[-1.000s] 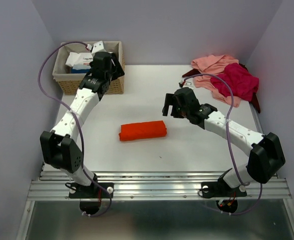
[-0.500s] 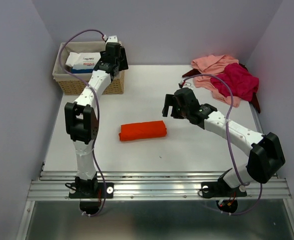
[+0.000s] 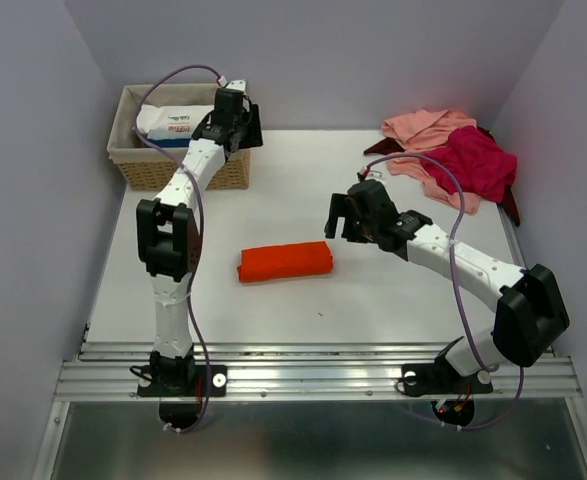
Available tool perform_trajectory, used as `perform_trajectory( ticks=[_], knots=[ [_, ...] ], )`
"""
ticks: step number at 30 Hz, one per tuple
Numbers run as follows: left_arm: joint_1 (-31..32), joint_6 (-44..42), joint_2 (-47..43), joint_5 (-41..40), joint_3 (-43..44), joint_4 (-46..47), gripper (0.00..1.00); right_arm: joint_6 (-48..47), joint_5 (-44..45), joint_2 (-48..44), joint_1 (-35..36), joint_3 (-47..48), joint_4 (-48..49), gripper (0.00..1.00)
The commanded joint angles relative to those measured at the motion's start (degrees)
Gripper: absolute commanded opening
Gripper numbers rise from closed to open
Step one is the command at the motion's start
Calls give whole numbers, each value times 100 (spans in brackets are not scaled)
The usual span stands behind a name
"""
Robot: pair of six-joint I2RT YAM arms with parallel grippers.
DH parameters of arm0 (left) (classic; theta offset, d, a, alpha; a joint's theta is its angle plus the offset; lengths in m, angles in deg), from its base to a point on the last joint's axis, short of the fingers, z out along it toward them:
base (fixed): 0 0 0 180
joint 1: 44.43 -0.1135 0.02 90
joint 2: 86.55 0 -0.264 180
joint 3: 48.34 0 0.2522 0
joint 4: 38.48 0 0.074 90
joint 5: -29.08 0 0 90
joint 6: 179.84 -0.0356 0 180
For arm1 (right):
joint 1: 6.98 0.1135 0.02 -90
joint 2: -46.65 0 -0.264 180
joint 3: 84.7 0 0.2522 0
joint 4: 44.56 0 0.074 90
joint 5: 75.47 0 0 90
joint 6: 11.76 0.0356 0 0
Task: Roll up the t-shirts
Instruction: Move the bin to the center of the board.
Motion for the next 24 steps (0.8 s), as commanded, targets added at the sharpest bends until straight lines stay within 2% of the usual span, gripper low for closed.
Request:
perform_trajectory(
  ticks=[1, 5, 15, 20, 24],
  knots=[
    [459, 255, -650, 975, -270, 118, 64, 68, 78, -133, 25, 43, 79, 93],
    [828, 483, -694, 1458, -446, 240, 64, 120, 43, -115, 25, -1, 79, 93],
    [1654, 1134, -1142, 2012, -1133, 812, 64, 375, 315, -536, -27, -475, 71, 94],
    [1708, 1056, -1142, 2084, -607, 585, 64, 656, 184, -748, -89, -809, 79, 95],
    [1699, 687, -1195, 1340, 228, -143, 67, 788, -236, -748, -151, -1020, 132, 95]
  ],
)
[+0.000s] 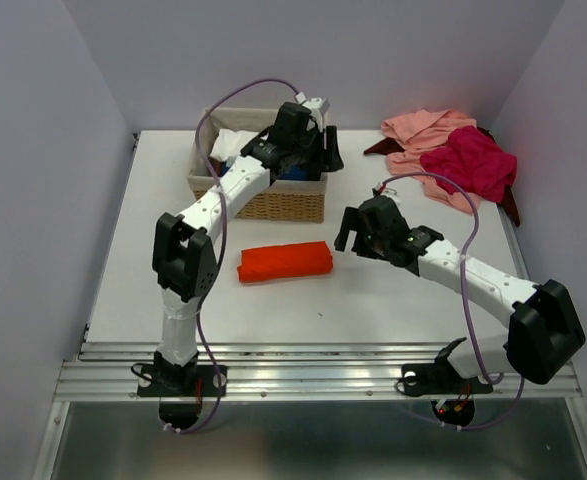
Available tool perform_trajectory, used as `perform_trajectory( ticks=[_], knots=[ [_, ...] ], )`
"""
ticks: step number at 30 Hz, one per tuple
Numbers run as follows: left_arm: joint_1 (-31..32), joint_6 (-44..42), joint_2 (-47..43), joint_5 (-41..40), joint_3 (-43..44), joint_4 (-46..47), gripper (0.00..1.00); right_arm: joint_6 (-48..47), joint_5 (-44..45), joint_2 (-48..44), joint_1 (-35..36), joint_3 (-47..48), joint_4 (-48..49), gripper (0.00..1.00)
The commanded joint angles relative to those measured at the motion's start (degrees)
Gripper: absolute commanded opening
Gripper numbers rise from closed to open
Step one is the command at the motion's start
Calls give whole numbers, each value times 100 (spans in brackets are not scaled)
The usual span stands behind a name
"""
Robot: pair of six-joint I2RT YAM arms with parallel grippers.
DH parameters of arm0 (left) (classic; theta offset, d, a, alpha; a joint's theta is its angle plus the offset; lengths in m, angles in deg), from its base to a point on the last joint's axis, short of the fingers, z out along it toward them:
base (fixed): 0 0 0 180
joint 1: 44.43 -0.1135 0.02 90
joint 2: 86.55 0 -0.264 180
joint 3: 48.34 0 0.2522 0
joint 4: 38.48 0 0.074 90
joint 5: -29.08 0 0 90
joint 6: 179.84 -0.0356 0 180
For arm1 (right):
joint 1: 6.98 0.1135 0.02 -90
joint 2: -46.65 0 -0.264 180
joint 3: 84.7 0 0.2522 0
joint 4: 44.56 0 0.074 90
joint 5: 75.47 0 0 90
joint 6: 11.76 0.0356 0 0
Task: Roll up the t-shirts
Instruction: Move the bin to the center of the board, then pick up the T-shirt from the center of the board.
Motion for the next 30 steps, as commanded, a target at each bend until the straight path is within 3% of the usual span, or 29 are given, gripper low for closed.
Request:
perform_trajectory(
  ticks=[1, 9, 15, 21, 30],
  knots=[
    [-85, -278, -565, -475, 1000, -281, 68, 264, -329, -121, -133, -179, 226, 95],
    [-357, -313, -1891, -1487, 186, -211, 70, 843, -1559, 169, -238, -662, 1280, 95],
    [-787, 204, -3550, -2119, -1807, 70, 70, 1608, -2236, 652, -353, -1153, 2404, 96],
    [-1350, 1048, -5194, -2129, -4084, 9, 70, 2188, -2378, 1092, -406, -1409, 2924, 94],
    [-1517, 2419, -5979, -2173, -5976, -466, 69, 2856, -2466, 1567, -406, -1488, 3197, 87]
  ],
)
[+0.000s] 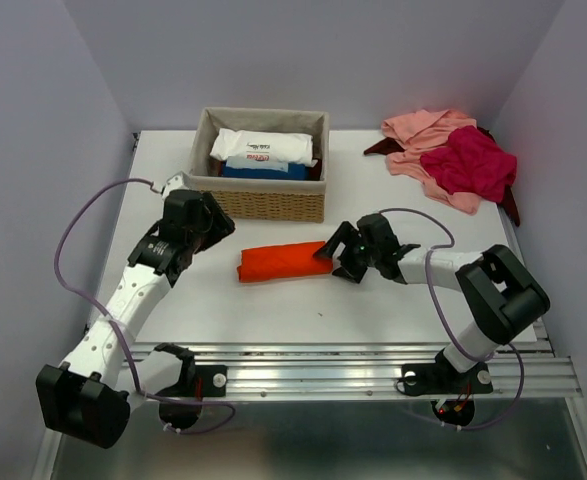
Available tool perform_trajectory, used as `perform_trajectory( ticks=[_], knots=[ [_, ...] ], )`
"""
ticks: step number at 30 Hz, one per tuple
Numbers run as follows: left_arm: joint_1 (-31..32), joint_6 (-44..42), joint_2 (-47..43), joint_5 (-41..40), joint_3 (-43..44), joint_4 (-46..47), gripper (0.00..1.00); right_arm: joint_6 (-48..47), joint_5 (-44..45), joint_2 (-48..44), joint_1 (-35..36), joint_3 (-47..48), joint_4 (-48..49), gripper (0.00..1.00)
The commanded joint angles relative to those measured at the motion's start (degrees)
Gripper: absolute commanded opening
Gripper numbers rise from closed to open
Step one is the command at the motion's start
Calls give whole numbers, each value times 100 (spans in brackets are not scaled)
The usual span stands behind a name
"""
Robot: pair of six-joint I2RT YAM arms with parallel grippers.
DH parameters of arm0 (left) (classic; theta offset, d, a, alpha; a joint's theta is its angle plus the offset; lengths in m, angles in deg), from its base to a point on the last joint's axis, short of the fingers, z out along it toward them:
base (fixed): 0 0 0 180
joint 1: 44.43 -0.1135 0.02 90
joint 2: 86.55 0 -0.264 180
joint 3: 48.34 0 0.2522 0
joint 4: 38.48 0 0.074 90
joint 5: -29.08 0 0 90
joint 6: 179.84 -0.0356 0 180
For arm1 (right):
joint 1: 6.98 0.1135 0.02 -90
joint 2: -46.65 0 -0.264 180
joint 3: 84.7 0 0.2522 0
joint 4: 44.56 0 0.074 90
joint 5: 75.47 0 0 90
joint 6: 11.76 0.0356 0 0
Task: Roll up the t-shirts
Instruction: Pick up the T-shirt from the center of the board.
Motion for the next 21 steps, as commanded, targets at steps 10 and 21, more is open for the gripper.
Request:
perform_trajectory(
  ticks=[10, 21],
  knots=[
    [-119, 1203, -429, 823, -1613, 712, 76, 844, 126, 355, -13, -307, 548, 54],
    [-128, 2011, -464, 1729, -2949, 2182, 93, 668, 365, 539, -13, -263, 556, 11]
  ],
)
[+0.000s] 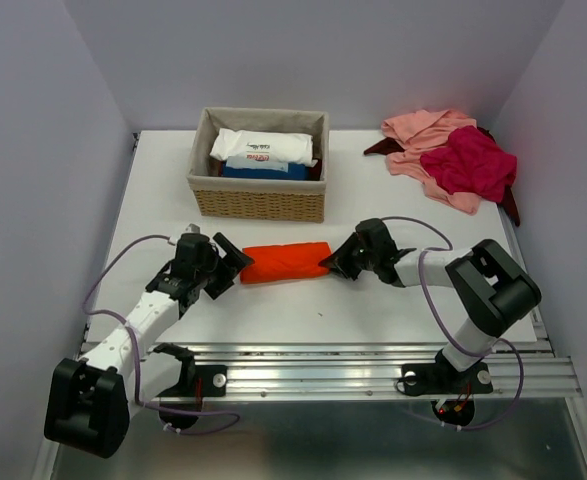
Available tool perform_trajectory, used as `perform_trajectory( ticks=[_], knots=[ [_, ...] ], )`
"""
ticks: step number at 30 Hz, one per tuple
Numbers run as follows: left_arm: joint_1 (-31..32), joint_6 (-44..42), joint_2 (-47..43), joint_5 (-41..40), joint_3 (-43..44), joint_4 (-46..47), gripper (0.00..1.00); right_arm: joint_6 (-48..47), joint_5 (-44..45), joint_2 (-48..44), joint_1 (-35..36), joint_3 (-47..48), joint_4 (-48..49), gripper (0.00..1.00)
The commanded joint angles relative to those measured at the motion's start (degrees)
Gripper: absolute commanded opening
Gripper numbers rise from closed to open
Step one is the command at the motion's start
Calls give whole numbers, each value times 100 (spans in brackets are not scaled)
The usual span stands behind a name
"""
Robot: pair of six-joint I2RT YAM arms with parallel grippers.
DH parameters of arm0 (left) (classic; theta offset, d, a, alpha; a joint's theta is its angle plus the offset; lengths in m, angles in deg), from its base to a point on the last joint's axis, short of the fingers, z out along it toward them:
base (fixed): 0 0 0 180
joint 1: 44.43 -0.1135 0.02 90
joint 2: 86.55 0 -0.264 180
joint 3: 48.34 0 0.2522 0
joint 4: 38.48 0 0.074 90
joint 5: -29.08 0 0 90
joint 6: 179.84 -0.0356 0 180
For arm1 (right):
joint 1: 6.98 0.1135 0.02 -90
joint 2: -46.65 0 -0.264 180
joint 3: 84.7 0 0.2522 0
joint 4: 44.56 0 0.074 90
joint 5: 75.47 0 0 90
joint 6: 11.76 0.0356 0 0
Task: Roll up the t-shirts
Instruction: Pick up the T-shirt from the center of the board.
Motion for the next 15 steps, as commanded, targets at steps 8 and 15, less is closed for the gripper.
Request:
perform_trajectory(
  ticks=[8, 15],
  knots=[
    [-18, 495, 85, 9, -719, 1471, 90, -185, 237, 267, -13, 37, -90, 9],
    [-18, 619, 278, -317, -1072, 2043, 88, -220, 228, 223, -13, 2, -90, 9]
  ],
)
